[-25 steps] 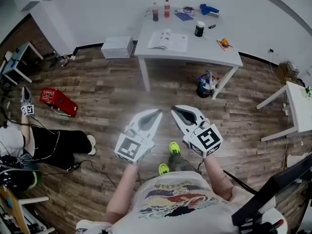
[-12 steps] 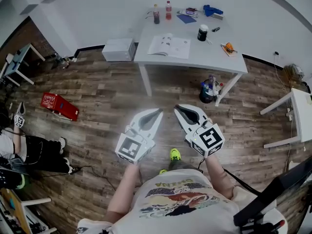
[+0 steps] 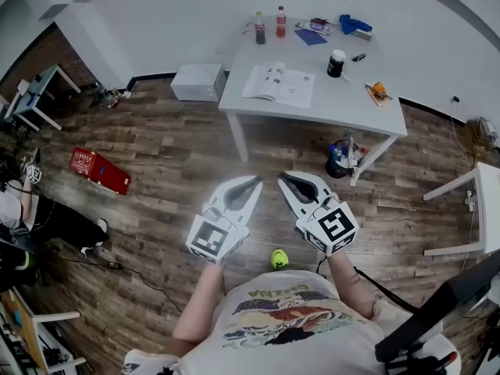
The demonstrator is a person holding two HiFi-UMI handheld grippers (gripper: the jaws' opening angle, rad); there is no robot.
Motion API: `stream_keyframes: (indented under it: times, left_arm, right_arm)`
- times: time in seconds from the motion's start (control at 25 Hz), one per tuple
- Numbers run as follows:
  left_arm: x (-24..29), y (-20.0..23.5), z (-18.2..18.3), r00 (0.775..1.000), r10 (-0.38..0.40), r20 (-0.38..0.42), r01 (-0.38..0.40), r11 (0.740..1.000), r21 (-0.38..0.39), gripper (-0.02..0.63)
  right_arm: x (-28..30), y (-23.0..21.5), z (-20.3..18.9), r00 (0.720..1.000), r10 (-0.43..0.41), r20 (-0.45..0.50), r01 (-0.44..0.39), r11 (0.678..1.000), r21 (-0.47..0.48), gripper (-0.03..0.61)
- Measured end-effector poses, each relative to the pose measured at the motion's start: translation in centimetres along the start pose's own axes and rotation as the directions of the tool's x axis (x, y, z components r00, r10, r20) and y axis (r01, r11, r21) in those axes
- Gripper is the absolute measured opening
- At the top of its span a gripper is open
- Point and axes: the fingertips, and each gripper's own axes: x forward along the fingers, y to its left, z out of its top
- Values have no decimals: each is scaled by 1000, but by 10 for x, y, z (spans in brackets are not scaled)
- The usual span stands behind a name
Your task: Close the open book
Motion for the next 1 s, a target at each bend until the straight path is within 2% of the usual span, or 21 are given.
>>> stream_keyframes:
  times: [0.16, 0.52, 0.84, 1.0]
  left_arm:
    - [24, 9, -8, 1000, 5, -23, -5, 1000, -7, 3]
    - [72, 32, -12, 999, 42, -8, -42, 999, -5, 3]
    - [85, 57, -9, 997, 70, -15, -70, 998, -5, 3]
    - [89, 76, -19, 997, 64, -30, -64, 998, 1, 3]
  right_arm:
    - [8, -24, -4, 1000, 17, 0, -17, 1000, 8, 29]
    - [23, -67, -13, 997, 82, 1, -82, 996, 22, 29]
    - [46, -82, -6, 993, 118, 10, -118, 993, 30, 29]
    - [62, -94, -11, 995, 98, 5, -98, 995, 35, 29]
